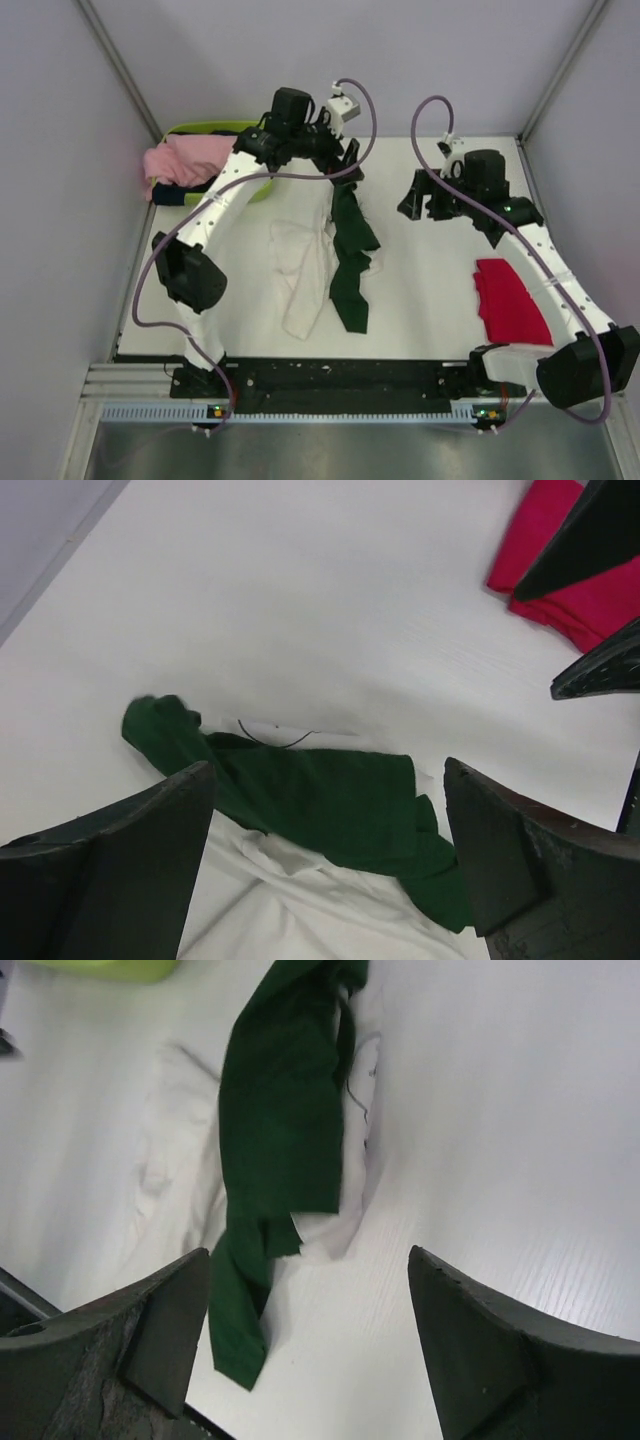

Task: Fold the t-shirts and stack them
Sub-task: Move the tshirt to the center of the board, then flatten out the tshirt

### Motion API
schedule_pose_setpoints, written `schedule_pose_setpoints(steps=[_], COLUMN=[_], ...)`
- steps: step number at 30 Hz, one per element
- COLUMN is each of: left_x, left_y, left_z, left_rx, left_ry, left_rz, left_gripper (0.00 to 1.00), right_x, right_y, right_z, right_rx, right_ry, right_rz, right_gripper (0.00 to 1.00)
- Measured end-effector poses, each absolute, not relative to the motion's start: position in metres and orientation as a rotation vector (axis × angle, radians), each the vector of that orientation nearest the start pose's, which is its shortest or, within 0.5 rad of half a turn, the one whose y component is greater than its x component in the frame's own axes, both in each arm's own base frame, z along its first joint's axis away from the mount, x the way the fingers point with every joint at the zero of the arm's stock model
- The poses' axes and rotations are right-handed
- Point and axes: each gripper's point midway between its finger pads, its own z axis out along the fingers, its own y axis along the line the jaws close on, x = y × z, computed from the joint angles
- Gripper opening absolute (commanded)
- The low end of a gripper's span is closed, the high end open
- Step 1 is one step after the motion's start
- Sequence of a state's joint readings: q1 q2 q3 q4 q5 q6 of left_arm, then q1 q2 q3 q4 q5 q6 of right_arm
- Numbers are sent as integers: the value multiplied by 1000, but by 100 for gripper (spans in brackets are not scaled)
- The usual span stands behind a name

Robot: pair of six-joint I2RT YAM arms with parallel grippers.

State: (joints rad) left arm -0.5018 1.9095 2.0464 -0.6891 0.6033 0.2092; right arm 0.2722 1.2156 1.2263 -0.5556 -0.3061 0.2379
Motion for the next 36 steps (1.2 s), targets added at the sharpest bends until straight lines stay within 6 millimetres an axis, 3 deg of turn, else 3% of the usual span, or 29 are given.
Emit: schedule_pose_setpoints(steps=[3, 5, 7, 9, 11, 14, 18, 21, 24, 29, 32, 34, 36], left_x=[407, 404, 392, 367, 329, 273, 213, 176, 168, 168, 167, 167, 167], left_y=[-313, -291, -261, -228, -210, -202, -196, -196, -196, -202, -213, -218, -217], left_z=[314, 322, 322, 308, 281, 225, 141, 107, 92, 68, 53, 41, 29], left_rx=[1041, 1025, 1015, 1011, 1038, 1129, 1322, 1491, 1548, 1585, 1632, 1662, 1681], left_ry=[1815, 1814, 1839, 1906, 1989, 2119, 2311, 2375, 2375, 2353, 2313, 2289, 2303], left_rz=[-791, -759, -720, -684, -699, -764, -740, -692, -640, -533, -486, -443, -390], left_gripper=[97, 94, 83, 75, 73, 78, 86, 89, 92, 92, 89, 72, 39], right_x=[312, 294, 275, 252, 230, 210, 200, 190, 181, 181, 194, 208, 223], right_y=[155, 167, 187, 211, 231, 252, 272, 275, 274, 270, 260, 250, 239], right_z=[227, 201, 179, 151, 122, 91, 61, 39, 31, 35, 58, 77, 104], right_rx=[-212, -261, -343, -441, -533, -603, -632, -620, -598, -511, -403, -336, -288], right_ry=[2258, 2336, 2394, 2452, 2518, 2588, 2626, 2690, 2711, 2705, 2641, 2578, 2503], right_rz=[609, 619, 657, 721, 769, 850, 1004, 1064, 1103, 1111, 1092, 1058, 1008], right_gripper=[79, 78, 78, 78, 76, 71, 44, 24, 0, 0, 0, 0, 0])
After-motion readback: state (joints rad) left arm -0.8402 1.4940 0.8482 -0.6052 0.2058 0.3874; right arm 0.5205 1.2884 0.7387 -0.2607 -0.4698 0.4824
